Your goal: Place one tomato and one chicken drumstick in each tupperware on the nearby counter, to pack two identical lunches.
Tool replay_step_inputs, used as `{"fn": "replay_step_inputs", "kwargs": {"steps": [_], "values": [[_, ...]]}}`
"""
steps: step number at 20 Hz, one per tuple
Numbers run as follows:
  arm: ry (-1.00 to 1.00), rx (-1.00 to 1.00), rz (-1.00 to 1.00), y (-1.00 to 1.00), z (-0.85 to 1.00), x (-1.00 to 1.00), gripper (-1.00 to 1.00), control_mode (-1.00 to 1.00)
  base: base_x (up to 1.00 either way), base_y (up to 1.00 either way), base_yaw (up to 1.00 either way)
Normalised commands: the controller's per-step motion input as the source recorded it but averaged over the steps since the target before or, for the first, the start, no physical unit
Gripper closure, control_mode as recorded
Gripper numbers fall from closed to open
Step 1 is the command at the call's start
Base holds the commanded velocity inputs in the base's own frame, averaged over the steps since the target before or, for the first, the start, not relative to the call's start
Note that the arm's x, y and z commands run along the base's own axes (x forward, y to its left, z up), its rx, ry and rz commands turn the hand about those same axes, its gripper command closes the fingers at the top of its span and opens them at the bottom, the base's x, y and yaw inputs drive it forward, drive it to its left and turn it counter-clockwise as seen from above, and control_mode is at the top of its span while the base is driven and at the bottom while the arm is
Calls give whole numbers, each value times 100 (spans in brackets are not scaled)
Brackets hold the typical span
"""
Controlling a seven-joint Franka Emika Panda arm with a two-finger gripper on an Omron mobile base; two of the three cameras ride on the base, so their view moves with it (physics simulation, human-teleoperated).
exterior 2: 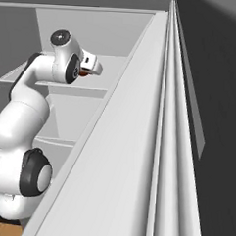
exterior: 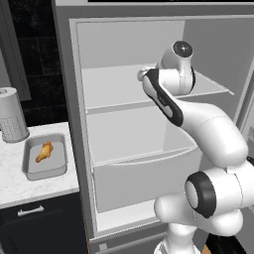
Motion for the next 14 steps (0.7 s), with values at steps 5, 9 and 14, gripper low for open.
{"fn": "replay_step_inputs", "kwargs": {"steps": [5,9,14], "values": [[2,0,0,0,-46,-5,100,-100,0,0,0],[-17,0,0,2,-12,-46,100,-100,0,0,0],[-5,-1,4,14,21,-80,100,-100,0,0,0]]}}
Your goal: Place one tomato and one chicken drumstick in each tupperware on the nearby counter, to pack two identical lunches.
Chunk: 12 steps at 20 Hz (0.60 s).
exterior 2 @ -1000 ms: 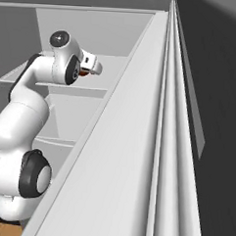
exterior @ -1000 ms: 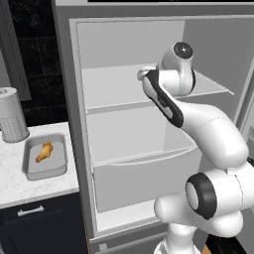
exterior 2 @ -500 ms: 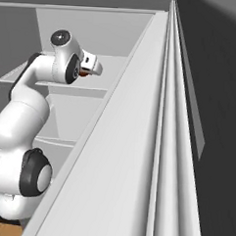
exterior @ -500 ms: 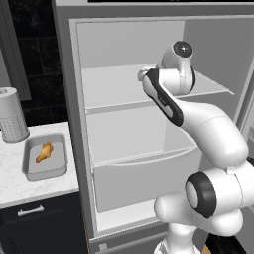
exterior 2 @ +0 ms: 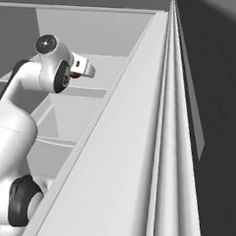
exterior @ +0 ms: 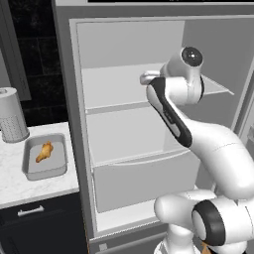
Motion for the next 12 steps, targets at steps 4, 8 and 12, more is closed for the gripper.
{"fn": "replay_step_inputs", "kwargs": {"steps": [4,8,12], "values": [[0,0,2,0,46,-100,100,-100,0,0,0],[9,0,0,0,12,-100,100,-100,0,0,0],[12,0,0,-8,-15,-100,100,-100,0,0,0]]}}
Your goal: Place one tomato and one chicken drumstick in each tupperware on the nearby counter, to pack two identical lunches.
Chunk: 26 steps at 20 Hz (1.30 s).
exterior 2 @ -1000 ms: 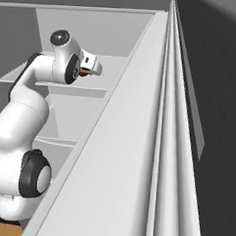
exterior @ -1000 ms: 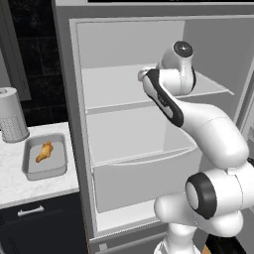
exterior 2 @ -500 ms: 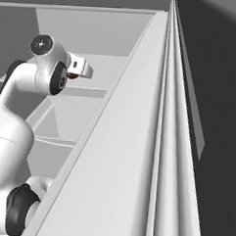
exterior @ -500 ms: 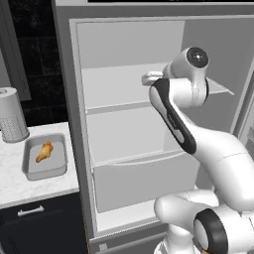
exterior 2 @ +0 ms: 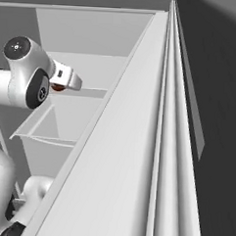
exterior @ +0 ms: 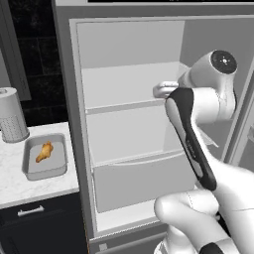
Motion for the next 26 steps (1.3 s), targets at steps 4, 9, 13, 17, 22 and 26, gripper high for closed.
{"fn": "replay_step_inputs", "kwargs": {"steps": [4,9,13,17,22,26], "values": [[6,-1,0,-10,-55,-100,100,-100,0,0,0],[2,-7,1,-10,-73,-89,100,-100,0,0,0],[1,-9,0,0,-57,-33,100,-100,0,0,0],[0,-1,0,-1,-27,0,100,-100,0,0,0],[0,1,0,0,0,0,100,-100,0,0,0],[0,0,0,0,0,0,100,-100,0,0,0]]}}
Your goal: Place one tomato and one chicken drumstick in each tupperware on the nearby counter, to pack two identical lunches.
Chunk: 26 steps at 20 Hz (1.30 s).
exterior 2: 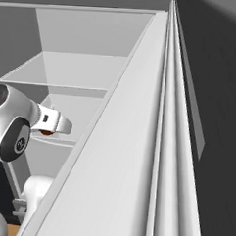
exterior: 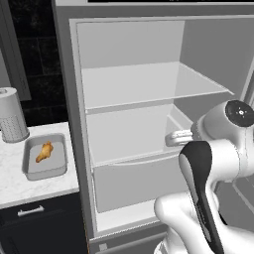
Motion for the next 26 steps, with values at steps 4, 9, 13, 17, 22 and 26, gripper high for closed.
{"fn": "replay_step_inputs", "kwargs": {"steps": [4,9,13,17,22,26], "values": [[0,0,0,3,-1,-66,100,-100,0,0,0],[0,0,0,5,-1,-18,100,100,-71,40,2],[0,0,0,0,0,0,100,100,-84,88,3],[0,0,0,0,0,0,100,100,-52,100,-1],[0,0,0,0,0,0,100,100,-2,100,-13],[0,0,0,0,0,0,100,100,7,91,-27]]}}
